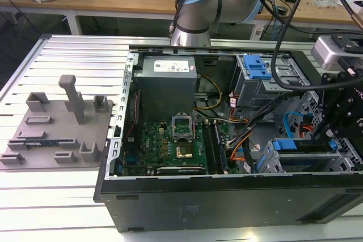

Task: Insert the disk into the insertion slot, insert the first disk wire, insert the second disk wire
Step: 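Insert the first disk wire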

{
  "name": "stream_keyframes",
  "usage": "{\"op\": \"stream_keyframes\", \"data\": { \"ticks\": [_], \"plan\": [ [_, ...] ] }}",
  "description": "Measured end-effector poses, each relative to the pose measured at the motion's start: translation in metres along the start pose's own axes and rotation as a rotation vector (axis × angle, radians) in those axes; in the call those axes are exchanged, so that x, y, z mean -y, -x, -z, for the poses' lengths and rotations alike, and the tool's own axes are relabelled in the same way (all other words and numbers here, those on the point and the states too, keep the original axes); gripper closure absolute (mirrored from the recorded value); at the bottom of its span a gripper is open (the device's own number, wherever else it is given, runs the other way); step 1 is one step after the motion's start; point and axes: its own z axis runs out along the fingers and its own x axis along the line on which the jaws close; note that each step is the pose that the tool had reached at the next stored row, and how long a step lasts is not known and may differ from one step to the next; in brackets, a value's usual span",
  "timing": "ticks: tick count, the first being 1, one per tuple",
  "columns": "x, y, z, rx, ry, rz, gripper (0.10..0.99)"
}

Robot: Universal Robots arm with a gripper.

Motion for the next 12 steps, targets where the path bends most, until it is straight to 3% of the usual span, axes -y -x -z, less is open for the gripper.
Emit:
{"op": "stream_keyframes", "data": {
  "ticks": [12],
  "plan": [
    [0.0004, 0.0, -0.006, 0.0004, 0.0, 0.0, 0.91]
  ]
}}
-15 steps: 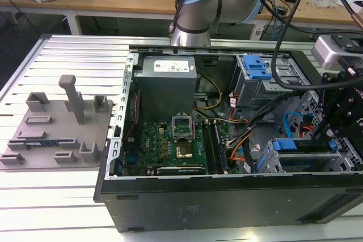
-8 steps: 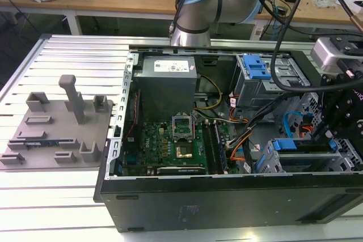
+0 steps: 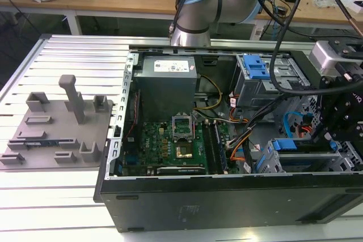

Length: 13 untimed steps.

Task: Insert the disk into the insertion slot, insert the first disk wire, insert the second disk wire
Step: 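Insert the first disk wire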

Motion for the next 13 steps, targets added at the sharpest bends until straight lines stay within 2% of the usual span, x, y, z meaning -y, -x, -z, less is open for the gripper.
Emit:
{"op": "stream_keyframes", "data": {
  "ticks": [1, 2, 4, 5, 13],
  "plan": [
    [0.0, -0.0001, 0.002, 0.0, 0.0, 0.0, 0.91],
    [-0.0002, 0.0003, 0.0104, -0.0002, 0.0, 0.0, 0.847],
    [-0.0005, 0.0036, 0.0274, -0.0004, 0.0, 0.0, 0.847],
    [-0.0007, 0.0051, 0.0297, -0.0001, 0.0, -0.001, 0.847],
    [-0.0007, 0.0059, 0.0298, -0.0003, 0.0, -0.001, 0.847]
  ]
}}
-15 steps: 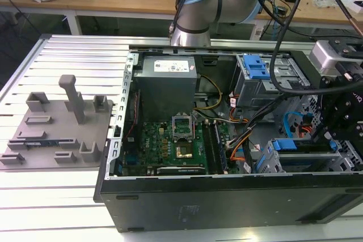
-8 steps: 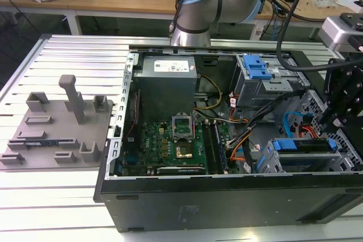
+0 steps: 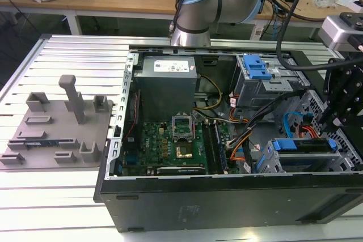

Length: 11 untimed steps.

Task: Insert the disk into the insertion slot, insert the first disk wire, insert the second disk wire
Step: 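Insert the second disk wire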

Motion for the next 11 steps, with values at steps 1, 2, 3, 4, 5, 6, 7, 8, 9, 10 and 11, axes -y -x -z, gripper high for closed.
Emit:
{"op": "stream_keyframes", "data": {
  "ticks": [1, 2, 3, 4, 5, 6, 7, 8, 9, 10, 11],
  "plan": [
    [0.0, 0.0, 0.0, 0.0, 0.0, 0.0, 0.847],
    [0.0, 0.0, 0.0, 0.0, 0.0, 0.0, 0.847],
    [0.0, 0.0001, 0.0, 0.0, 0.0, 0.0, 0.847],
    [0.0, 0.0001, 0.0, 0.0, 0.0, 0.0, 0.847],
    [0.0, 0.0001, 0.0, -0.0001, 0.0, 0.0, 0.847],
    [0.0, 0.0001, 0.0, 0.0, 0.0, 0.0, 0.847],
    [0.0, 0.0001, 0.0, -0.0001, 0.0, 0.0, 0.847],
    [0.0, 0.0001, 0.0, 0.0, 0.0, 0.0, 0.847],
    [0.0, 0.0002, 0.0, 0.0, 0.0, 0.0, 0.847],
    [0.0, 0.0005, 0.0, -0.0001, 0.0, 0.0, 0.847],
    [-0.0001, 0.0013, 0.0, -0.0009, 0.0, 0.0, 0.847]
  ]
}}
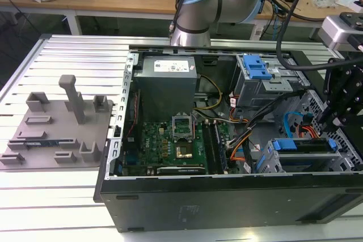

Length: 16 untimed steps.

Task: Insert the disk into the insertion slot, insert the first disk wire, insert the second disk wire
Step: 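Insert the second disk wire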

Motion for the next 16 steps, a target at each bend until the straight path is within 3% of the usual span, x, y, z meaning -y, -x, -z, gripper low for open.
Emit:
{"op": "stream_keyframes", "data": {
  "ticks": [1, 2, 3, 6, 10, 12, 13, 16],
  "plan": [
    [-0.0001, 0.0018, 0.0037, -0.0117, -0.001, 0.0, 0.847],
    [-0.0008, 0.01, 0.0189, -0.0538, -0.003, 0.0, 0.847],
    [-0.0014, 0.0177, 0.023, -0.1098, -0.006, -0.001, 0.847],
    [-0.0025, 0.0274, 0.0235, -0.1739, -0.009, -0.002, 0.847],
    [-0.004, 0.0459, 0.0237, -0.2057, -0.012, -0.002, 0.847],
    [-0.0046, 0.05, 0.0237, -0.2249, -0.013, -0.002, 0.835],
    [-0.0045, 0.0504, 0.0237, -0.2324, -0.013, -0.002, 0.773],
    [-0.0045, 0.0507, 0.0239, -0.2365, -0.014, -0.002, 0.773]
  ]
}}
